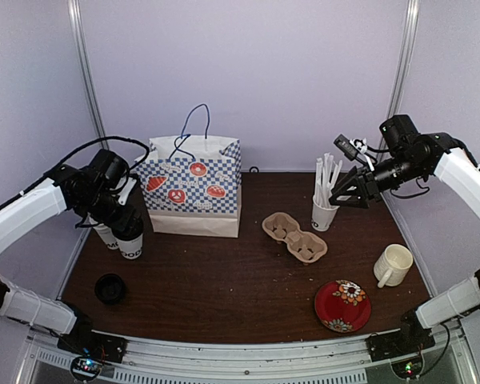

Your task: Pack the takeout coffee

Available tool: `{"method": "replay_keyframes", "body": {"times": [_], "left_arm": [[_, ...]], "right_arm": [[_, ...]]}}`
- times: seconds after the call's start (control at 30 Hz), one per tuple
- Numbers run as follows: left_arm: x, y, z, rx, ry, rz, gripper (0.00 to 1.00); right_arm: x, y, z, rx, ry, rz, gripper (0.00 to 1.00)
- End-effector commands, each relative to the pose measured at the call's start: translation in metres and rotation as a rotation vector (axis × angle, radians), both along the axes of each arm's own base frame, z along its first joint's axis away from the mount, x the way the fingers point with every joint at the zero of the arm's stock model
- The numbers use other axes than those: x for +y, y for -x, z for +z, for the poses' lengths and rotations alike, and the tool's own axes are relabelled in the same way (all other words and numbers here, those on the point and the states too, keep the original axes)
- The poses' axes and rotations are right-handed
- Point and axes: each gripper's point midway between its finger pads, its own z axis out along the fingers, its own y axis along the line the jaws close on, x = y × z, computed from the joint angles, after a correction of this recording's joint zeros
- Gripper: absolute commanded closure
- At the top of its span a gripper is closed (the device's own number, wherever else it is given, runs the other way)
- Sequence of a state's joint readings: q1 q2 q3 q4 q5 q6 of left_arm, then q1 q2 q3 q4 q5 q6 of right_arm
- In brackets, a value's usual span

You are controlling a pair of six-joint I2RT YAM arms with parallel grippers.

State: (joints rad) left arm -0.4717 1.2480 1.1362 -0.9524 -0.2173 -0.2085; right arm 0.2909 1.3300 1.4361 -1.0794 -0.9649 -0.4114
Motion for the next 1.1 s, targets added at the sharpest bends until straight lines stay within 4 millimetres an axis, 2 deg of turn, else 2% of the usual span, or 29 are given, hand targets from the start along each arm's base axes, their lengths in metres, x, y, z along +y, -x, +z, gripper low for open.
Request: {"method": "replay_keyframes", "body": {"times": [0.0,0.1,0.27,0.47,0.77,1.07], "left_arm": [[0.02,-0.001,-0.007,0.002,0.011,0.123,0.31],[0.027,-0.02,0.0,-0.033,0.026,0.164,0.31],[0.017,-0.057,0.005,-0.061,0.068,0.151,0.31],[0.012,-0.084,-0.008,-0.055,0.086,0.163,0.31],[0.013,-0.103,-0.029,-0.073,0.146,0.212,0.3],[0.021,-0.093,-0.047,-0.012,0.124,0.252,0.25]], "right_arm": [[0.001,-0.004,0.013,-0.029,-0.027,-0.003,0.28],[0.001,-0.003,0.013,-0.025,-0.031,0.0,0.28],[0.0,0.0,0.014,-0.032,-0.03,-0.001,0.28],[-0.003,0.005,0.014,-0.051,-0.02,-0.005,0.28],[-0.002,0.004,0.011,-0.045,-0.026,0.0,0.28],[-0.002,0.003,0.007,-0.034,-0.024,0.001,0.28]]}}
